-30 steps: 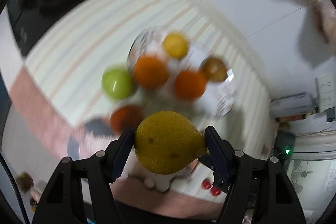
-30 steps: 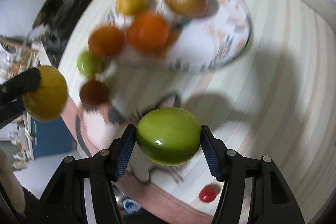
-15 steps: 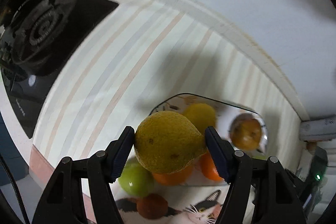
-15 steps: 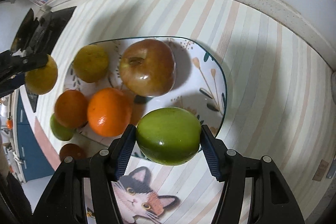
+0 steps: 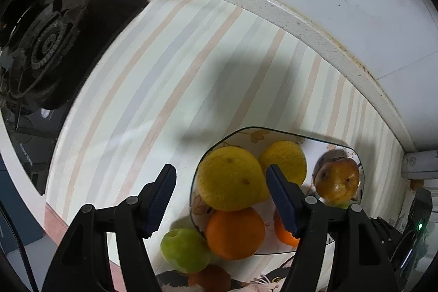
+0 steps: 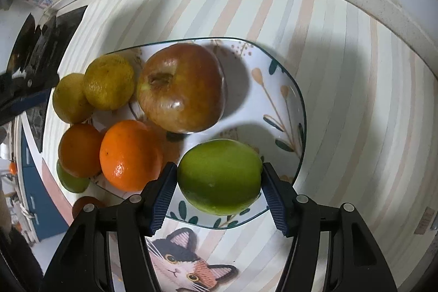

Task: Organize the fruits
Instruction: 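Carry the green apple and pear onto the plate and open both tools, then lift both tools up away from the plate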

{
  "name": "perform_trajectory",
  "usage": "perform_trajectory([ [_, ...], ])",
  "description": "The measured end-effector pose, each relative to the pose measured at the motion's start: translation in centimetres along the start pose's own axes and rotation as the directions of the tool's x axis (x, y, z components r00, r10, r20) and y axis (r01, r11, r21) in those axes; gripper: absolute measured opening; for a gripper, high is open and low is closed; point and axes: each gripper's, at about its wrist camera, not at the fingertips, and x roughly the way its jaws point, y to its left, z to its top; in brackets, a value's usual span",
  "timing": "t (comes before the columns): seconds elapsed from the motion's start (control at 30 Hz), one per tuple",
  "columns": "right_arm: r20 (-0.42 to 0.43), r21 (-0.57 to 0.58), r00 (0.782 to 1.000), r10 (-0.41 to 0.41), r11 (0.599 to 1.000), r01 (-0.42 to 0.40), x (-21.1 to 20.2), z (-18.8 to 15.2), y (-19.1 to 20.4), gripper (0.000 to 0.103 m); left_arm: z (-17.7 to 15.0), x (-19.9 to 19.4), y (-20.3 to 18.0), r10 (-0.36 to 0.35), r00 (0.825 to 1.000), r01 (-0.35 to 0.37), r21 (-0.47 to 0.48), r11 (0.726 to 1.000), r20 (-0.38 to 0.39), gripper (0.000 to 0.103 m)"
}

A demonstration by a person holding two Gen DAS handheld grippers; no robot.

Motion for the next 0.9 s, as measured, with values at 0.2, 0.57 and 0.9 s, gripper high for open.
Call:
perform_trajectory([
  [0.2, 0.029, 0.011, 1.0, 0.001, 1.0, -0.001, -2.0, 0.2, -0.3, 0.09, -1.9, -0.8, 0.4, 0.04, 0.999, -0.04, -0.011, 0.999, 0.026, 0.089],
  [0.57, 0.099, -0.06, 0.991, -0.088, 0.994, 0.095, -6.3, -2.9, 0.1, 0.094, -8.3, -2.4, -0.5, 0.075, 0.993, -0.074, -0.015, 0.997, 0.086, 0.091],
  [0.9, 0.214, -0.156, 0.973, -0.091, 0.98, 0.126, -12.4, -8.5, 1.2, 0.094, -14.5, -8.7, -2.7, 0.125, 0.961, -0.131, 0.006, 0.991, 0.248, 0.091],
])
